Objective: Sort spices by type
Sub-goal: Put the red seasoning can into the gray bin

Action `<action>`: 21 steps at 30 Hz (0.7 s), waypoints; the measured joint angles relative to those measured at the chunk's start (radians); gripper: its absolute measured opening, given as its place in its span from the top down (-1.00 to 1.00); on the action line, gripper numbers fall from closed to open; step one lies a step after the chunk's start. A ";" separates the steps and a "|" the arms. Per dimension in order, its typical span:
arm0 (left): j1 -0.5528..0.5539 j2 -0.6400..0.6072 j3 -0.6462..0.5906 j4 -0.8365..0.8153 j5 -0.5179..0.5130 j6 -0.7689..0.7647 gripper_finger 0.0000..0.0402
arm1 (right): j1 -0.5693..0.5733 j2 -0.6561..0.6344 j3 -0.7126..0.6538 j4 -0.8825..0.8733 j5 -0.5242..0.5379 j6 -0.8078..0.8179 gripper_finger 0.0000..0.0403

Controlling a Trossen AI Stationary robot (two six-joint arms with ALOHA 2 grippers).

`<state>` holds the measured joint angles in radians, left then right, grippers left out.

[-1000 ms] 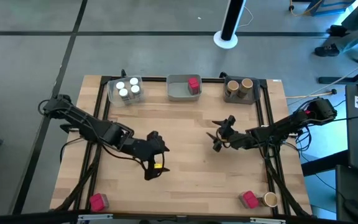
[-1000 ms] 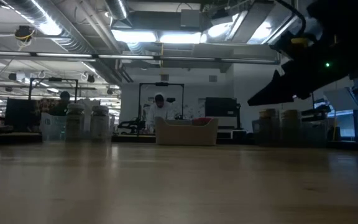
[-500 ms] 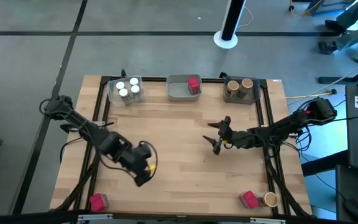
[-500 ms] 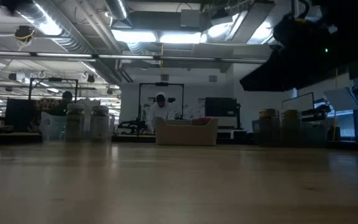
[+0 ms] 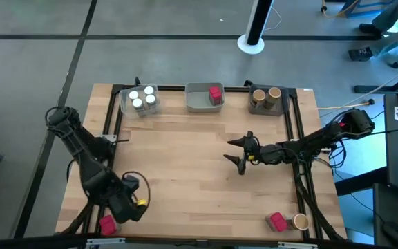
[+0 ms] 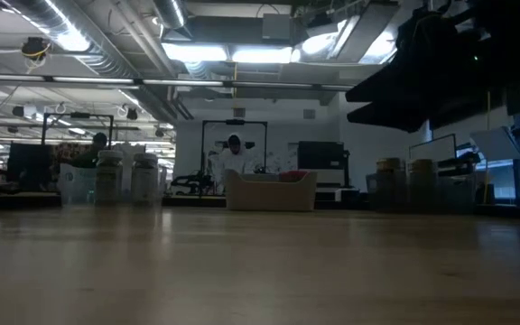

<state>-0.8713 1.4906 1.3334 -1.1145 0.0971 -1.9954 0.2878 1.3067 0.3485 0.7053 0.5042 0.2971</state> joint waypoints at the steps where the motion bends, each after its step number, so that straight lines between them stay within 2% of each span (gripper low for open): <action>1: -0.018 0.004 0.000 -0.002 0.006 -0.037 -0.93 | 0.000 0.000 0.000 0.000 0.000 0.009 -0.51; 5: -0.078 0.021 0.000 -0.003 0.025 -0.124 -0.93 | 0.000 0.000 0.000 0.001 0.000 0.013 -0.51; 9: -0.112 0.054 0.000 -0.002 0.027 -0.107 -0.93 | 0.000 0.000 0.000 0.003 0.007 0.012 -0.51; 21: -0.138 0.175 0.000 -0.004 0.098 0.327 -0.93 | 0.000 0.000 0.000 0.004 0.027 -0.013 -0.51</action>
<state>-1.0095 1.6661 1.3331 -1.1182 0.1946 -1.6685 0.2878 1.3067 0.3485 0.7095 0.5308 0.2837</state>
